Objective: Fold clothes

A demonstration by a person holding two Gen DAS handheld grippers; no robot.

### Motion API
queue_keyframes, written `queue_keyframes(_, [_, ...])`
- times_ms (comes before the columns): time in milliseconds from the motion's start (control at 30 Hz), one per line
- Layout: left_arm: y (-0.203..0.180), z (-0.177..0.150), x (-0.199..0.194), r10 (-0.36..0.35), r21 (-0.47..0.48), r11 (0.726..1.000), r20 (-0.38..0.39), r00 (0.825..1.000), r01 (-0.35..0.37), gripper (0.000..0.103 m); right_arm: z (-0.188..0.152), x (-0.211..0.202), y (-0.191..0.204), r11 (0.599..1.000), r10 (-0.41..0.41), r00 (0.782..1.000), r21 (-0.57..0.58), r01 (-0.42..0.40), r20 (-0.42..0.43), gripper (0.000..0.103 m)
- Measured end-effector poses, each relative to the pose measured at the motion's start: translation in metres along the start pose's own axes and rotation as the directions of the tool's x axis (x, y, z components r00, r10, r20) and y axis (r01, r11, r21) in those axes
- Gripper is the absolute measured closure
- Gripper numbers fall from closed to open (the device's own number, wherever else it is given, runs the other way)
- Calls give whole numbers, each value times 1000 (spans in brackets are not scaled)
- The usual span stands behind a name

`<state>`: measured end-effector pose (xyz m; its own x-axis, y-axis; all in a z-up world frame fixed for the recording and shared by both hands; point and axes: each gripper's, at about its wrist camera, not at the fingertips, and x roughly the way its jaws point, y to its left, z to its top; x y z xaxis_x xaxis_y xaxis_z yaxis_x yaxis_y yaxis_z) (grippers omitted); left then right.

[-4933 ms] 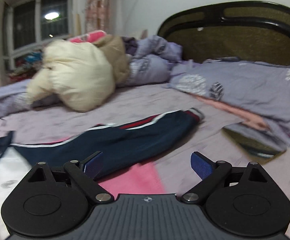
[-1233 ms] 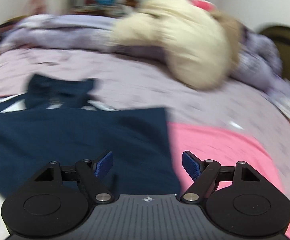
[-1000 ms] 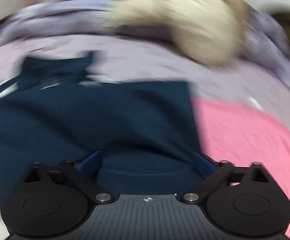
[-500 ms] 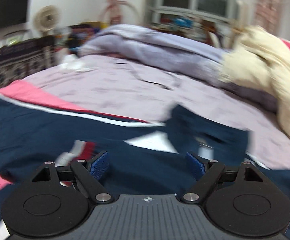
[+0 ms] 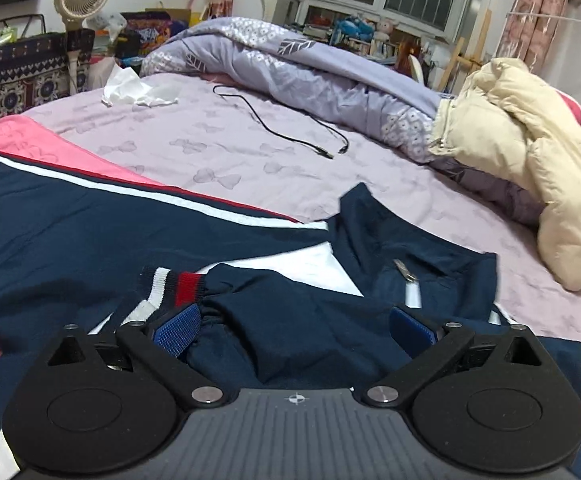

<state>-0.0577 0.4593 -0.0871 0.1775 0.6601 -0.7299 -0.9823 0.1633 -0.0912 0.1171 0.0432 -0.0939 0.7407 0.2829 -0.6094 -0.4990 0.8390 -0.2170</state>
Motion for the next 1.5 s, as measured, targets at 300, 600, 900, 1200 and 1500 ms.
queue_keyframes(300, [-78, -21, -120, -442, 363, 853, 120, 889, 375, 95, -15, -23, -39, 989, -52, 996, 133, 61, -69, 3])
queue_keyframes(600, [-215, -199, -254, -695, 638, 221, -427, 578, 737, 60, -36, -46, -170, 856, -137, 980, 479, 192, -147, 3])
queue_keyframes(900, [-170, -214, -249, -588, 615, 382, -415, 694, 690, 56, -49, -12, -186, 766, 98, 991, 642, -15, -93, 3])
queue_keyframes(1200, [-132, -157, -201, -448, 559, 661, -240, 861, 500, 56, -13, 40, -110, 729, 331, 940, 656, -195, -88, 49])
queue_keyframes(1500, [-140, -155, -212, -511, 548, 641, -217, 832, 537, 53, 29, -57, -177, 833, 127, 990, 536, -138, 58, 69])
